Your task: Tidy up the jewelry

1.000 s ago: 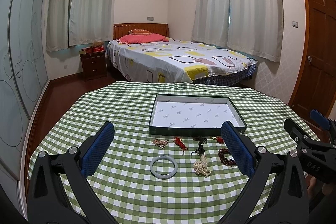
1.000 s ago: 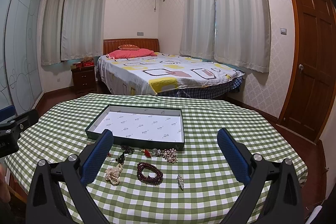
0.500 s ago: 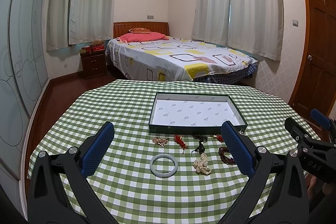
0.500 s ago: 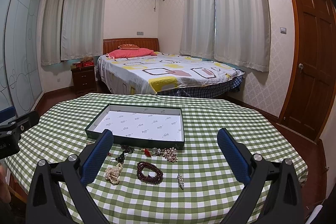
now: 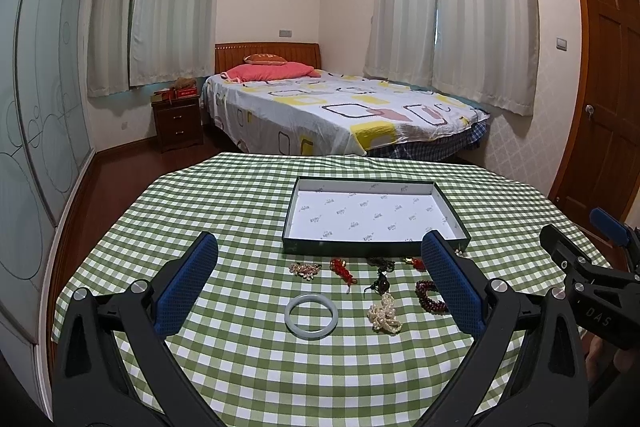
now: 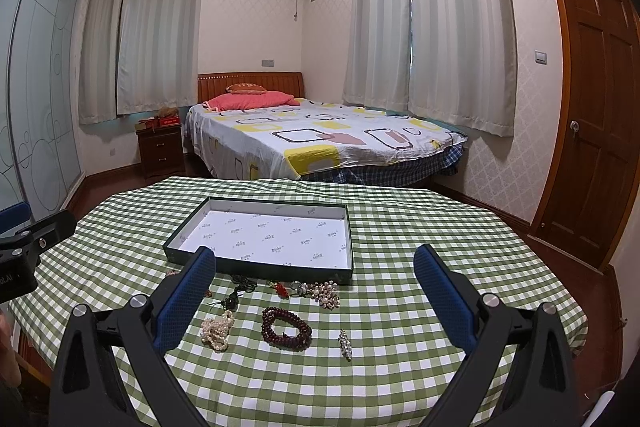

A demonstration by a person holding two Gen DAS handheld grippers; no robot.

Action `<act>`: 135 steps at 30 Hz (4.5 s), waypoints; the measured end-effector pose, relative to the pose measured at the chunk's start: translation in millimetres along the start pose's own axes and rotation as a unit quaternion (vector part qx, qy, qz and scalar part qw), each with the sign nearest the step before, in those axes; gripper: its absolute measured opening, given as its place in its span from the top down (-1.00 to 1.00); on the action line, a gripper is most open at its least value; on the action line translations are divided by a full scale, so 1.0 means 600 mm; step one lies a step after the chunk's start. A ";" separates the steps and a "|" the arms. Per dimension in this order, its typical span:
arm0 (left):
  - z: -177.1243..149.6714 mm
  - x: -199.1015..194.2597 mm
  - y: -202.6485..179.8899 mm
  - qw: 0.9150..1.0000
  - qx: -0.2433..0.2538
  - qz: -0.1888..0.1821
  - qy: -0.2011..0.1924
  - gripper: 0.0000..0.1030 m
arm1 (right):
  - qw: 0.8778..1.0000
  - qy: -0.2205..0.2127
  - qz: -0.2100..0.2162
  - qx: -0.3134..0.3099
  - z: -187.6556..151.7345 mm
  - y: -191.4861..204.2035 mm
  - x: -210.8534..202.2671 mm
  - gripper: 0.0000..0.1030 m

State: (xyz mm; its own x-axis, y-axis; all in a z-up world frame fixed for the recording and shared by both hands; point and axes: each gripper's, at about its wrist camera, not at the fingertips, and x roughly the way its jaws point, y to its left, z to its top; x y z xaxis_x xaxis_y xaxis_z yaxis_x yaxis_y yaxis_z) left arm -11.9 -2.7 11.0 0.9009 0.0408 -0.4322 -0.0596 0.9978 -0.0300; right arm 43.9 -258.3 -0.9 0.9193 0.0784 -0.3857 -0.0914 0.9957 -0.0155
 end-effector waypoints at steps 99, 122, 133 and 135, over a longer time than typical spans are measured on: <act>-0.168 0.285 0.031 0.988 0.011 0.012 0.156 -0.34 | 0.983 0.173 0.048 0.033 -0.198 -0.078 0.224 0.71; -0.037 0.315 0.000 0.995 0.008 -0.015 0.097 -0.34 | 0.993 0.080 0.080 0.037 -0.036 -0.055 0.268 0.71; 0.014 0.472 -0.020 0.993 0.009 -0.022 0.118 -0.34 | 0.991 0.109 0.075 0.035 -0.017 -0.055 0.388 0.71; 0.005 0.497 -0.022 0.991 0.012 -0.024 0.132 -0.34 | 0.988 0.128 0.075 0.034 -0.026 -0.055 0.412 0.71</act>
State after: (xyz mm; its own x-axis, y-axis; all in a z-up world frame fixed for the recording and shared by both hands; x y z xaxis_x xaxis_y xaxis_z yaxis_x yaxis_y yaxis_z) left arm 258.6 -3.4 -114.7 0.7581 -0.0190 -0.6519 -0.0059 0.9993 -0.0360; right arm 268.3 -272.6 -110.3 0.7690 0.2188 -0.6006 -0.1852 0.9756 0.1182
